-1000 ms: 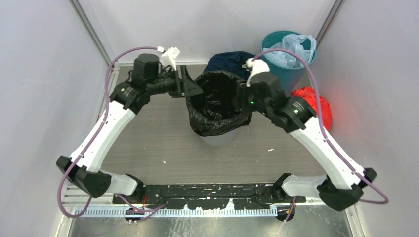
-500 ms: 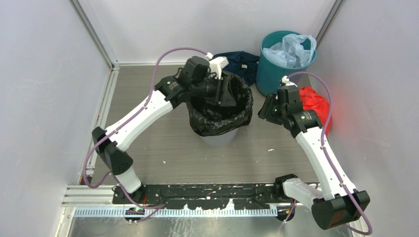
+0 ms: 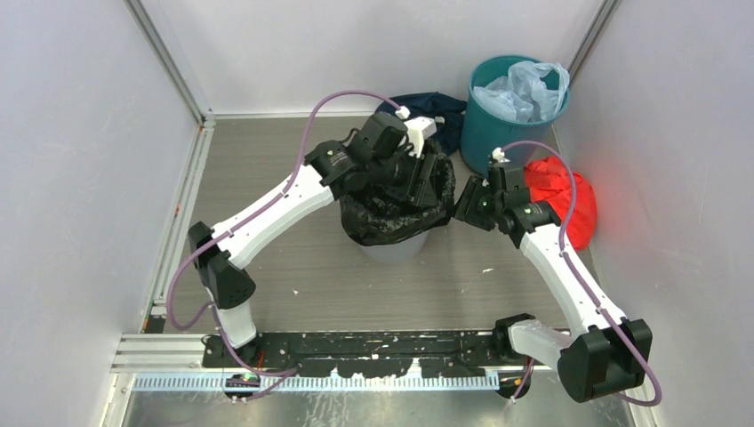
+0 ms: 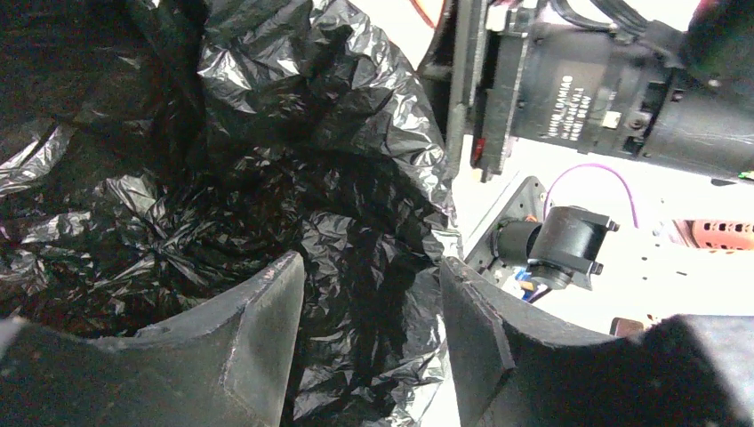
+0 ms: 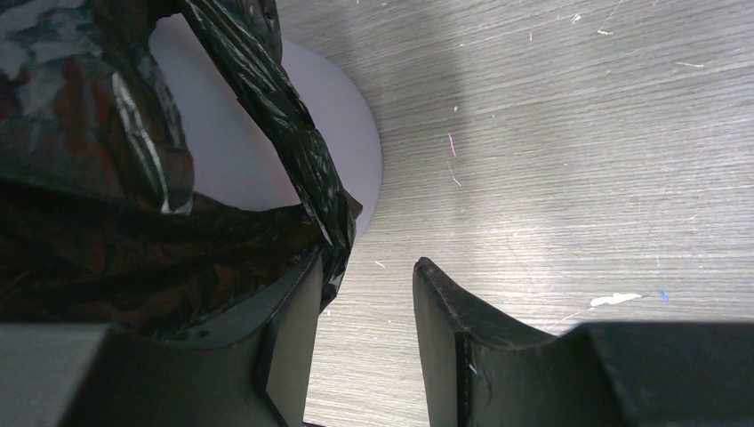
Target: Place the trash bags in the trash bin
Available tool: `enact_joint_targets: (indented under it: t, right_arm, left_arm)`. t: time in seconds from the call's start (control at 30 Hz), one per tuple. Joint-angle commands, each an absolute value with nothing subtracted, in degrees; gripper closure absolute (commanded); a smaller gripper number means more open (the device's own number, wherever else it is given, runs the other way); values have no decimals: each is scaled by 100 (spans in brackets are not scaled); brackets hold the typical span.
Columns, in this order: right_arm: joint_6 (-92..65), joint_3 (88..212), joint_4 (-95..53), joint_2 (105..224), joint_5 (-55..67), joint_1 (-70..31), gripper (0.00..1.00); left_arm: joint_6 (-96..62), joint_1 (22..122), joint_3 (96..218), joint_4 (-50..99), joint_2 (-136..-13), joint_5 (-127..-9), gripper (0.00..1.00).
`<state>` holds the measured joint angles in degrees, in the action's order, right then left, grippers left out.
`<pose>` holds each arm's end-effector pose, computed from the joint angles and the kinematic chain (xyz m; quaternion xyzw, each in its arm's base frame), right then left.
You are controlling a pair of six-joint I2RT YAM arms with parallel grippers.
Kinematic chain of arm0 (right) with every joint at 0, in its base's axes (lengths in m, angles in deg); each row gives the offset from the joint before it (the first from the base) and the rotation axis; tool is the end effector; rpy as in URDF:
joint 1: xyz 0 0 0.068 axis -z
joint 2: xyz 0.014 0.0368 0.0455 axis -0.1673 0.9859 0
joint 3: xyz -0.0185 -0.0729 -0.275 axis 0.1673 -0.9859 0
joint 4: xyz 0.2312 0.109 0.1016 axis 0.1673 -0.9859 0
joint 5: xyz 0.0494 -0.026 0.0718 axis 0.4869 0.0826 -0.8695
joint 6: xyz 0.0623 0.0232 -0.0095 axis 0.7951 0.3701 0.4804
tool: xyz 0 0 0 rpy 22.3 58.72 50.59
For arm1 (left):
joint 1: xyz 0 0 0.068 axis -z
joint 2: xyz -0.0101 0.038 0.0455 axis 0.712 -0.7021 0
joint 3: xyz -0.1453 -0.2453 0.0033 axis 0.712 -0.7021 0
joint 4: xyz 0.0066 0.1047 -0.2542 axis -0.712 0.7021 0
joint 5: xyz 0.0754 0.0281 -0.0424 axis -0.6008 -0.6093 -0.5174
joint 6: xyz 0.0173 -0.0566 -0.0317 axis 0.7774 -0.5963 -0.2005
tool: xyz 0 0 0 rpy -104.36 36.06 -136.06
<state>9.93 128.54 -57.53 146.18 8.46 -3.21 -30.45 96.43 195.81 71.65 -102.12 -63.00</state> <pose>0.2395 0.0594 0.2902 0.1252 0.9166 0.1763 0.3364 0.2613 -0.3428 0.4032 0.2481 0.8543 -0.3574 0.2846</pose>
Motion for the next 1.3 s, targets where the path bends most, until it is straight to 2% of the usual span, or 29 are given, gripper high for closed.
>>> enact_joint_targets:
  t: [0.0,0.27,0.6,0.7,0.77,0.83,0.9,1.1,1.27]
  right_arm:
    - [1071,12800,-5280,14716,690,-276,52]
    - [1124,12780,-5078,14936,669,-251,55]
    - [1149,12678,-5004,14942,708,-217,65]
    - [1176,12635,-4930,14964,684,-215,71]
    - [1194,12609,-4880,15002,656,-217,74]
    - [1203,12569,-4833,15046,630,-221,81]
    - [1211,12510,-4774,15074,608,-216,84]
    - [1346,12218,-4465,15159,392,-222,91]
    - [1492,12038,-4175,15337,-3,-216,91]
  left_arm:
    - [-2861,9720,19971,7232,-10162,-6468,41]
    - [-2637,9987,20632,7634,-10634,-6708,40]
    - [-2456,10138,20892,7902,-11070,-7118,41]
    - [-2430,10147,20979,7976,-11194,-7251,41]
    - [-2429,10148,20988,7996,-11209,-7285,46]
    - [-2427,10144,20971,8025,-11200,-7313,58]
    - [-2421,10142,20939,8048,-11147,-7310,64]
    - [-2434,10145,20659,8014,-10898,-7254,66]
    - [-2464,10145,20404,7893,-10703,-7175,67]
